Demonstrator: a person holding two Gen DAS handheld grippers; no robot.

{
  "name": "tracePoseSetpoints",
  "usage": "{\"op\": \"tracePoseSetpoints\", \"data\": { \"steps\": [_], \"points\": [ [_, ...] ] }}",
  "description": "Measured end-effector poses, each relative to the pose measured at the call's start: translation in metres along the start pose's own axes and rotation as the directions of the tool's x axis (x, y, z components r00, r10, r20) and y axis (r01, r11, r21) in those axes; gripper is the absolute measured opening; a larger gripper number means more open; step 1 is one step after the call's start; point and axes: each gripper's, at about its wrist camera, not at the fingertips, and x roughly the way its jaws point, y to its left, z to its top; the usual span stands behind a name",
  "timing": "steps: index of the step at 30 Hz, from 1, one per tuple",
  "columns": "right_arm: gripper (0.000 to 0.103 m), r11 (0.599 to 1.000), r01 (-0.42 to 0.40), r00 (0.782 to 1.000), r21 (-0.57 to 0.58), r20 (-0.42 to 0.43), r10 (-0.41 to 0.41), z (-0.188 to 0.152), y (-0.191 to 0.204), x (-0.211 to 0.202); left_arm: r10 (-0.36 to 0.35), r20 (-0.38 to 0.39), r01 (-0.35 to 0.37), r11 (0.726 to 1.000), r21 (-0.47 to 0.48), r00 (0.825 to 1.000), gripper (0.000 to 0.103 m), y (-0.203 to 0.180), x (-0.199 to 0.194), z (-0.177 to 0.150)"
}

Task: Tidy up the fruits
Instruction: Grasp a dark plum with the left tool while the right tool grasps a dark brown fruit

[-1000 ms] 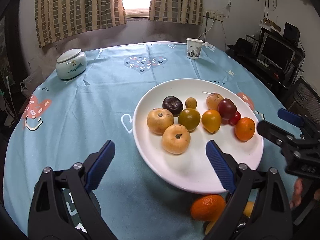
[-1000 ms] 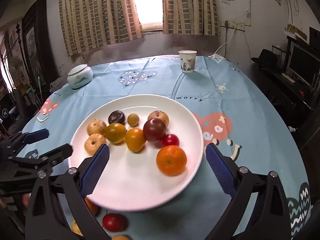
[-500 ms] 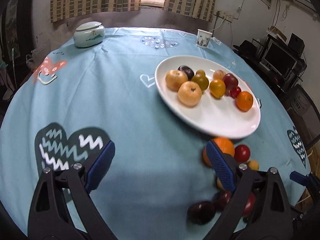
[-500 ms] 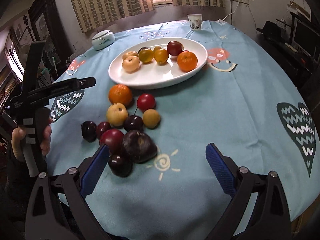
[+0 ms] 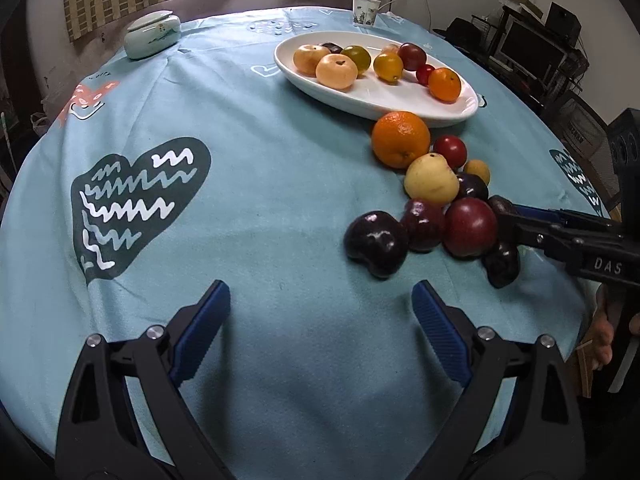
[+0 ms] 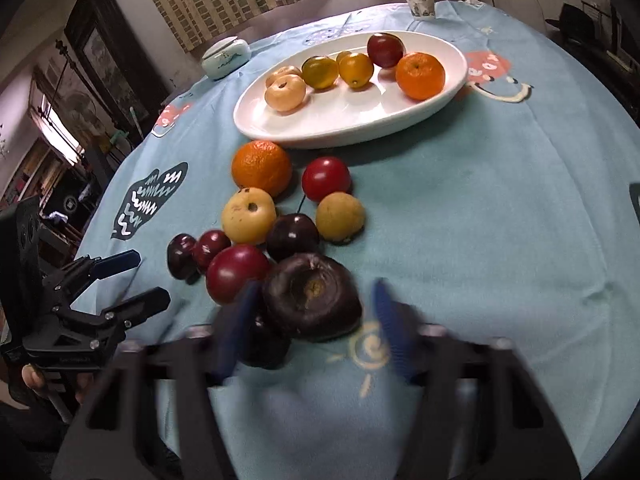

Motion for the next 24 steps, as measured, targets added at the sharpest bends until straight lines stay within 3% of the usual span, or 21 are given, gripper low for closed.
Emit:
{"op": "tracePoseSetpoints", "data": {
  "steps": [3,7,12,15,17,18,19,24],
  "points": [
    [0.049,1.0,0.019,1.0,0.015,0.007,-0.02,-0.003,0.0,-0.008,0.001,-0.02,-0.001,1.0,-0.001,1.0,0.094,-0.001,0.007,0.002],
    [0.049,0.972,0.235,0.97,-0.018,0.073,-0.233,-0.011,-0.003,-0.028,0.023,-0.015,-0.023,1.0,0.006,1.0,0.094,-0.005,0.014,0.005],
    [0.05,0.97,0.241,0.97,-0.01,0.039,-0.241,-0.02,-0.018,-0.027,0.02,0.016,-0.02,0.999,0.029,1.0,0.093,-0.012,0.02,0.012],
    [0.051,0.966,0.256,0.966,-0.023,0.039,-0.255,-0.02,-0.016,-0.023,-0.009,0.047,0.008,0.999,0.032,0.999,0.077,-0.015,0.02,0.015],
    [0.054,0.961,0.274,0.961,-0.045,0.044,-0.272,-0.022,-0.012,-0.021,-0.065,0.054,0.063,0.997,0.036,0.996,0.049,-0.015,0.016,0.016],
    [0.054,0.958,0.28,0.959,-0.057,0.047,-0.278,-0.023,-0.011,-0.021,-0.1,0.052,0.099,0.994,0.036,0.994,0.041,-0.015,0.015,0.016],
    [0.055,0.955,0.289,0.957,-0.066,0.052,-0.286,-0.024,-0.008,-0.019,-0.116,0.049,0.114,0.993,0.036,0.992,0.037,-0.016,0.014,0.016],
    [0.049,0.938,0.331,0.943,-0.107,0.081,-0.324,-0.029,-0.002,-0.018,-0.099,0.045,0.098,0.995,0.036,0.994,0.036,-0.021,0.011,0.015]
  ]
}}
